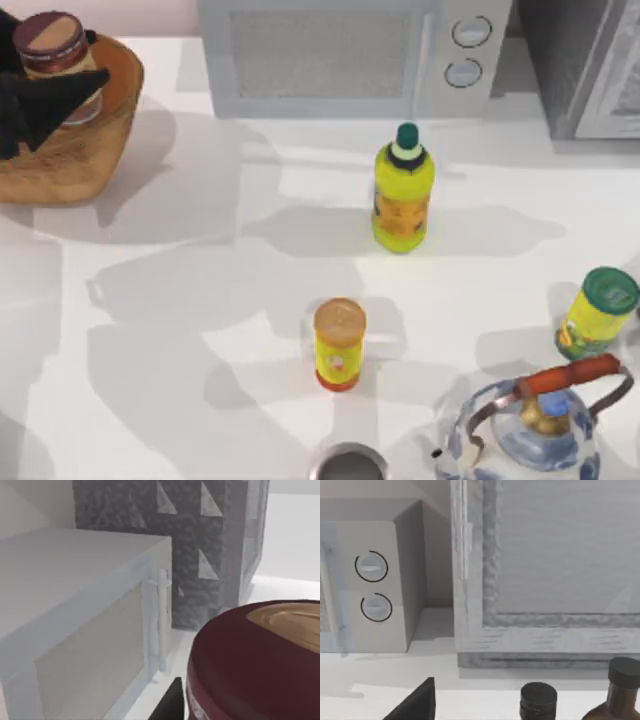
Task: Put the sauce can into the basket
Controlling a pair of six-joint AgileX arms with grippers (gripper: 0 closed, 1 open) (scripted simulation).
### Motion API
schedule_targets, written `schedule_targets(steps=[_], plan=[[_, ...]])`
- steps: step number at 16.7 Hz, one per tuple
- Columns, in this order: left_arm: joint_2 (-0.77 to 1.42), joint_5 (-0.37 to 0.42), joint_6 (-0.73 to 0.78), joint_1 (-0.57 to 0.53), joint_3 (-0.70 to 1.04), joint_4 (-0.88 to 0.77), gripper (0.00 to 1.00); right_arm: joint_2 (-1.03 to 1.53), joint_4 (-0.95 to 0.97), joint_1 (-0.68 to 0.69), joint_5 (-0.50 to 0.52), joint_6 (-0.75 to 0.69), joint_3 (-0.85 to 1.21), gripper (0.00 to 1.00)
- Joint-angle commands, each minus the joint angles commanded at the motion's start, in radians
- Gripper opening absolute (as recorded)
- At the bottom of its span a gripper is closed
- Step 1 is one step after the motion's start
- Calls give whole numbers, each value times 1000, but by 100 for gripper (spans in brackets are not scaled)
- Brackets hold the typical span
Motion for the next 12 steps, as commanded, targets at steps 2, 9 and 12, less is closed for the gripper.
schedule_targets(steps=[2, 9, 12], plan=[[-16, -42, 6, 96, 57, -94, 0, 0, 0, 0, 0, 0, 0, 100], [-43, -134, 25, 261, 166, -240, 0, 0, 0, 0, 0, 0, 0, 100], [-38, -133, 27, 257, 163, -236, 0, 0, 0, 0, 0, 0, 0, 100]])
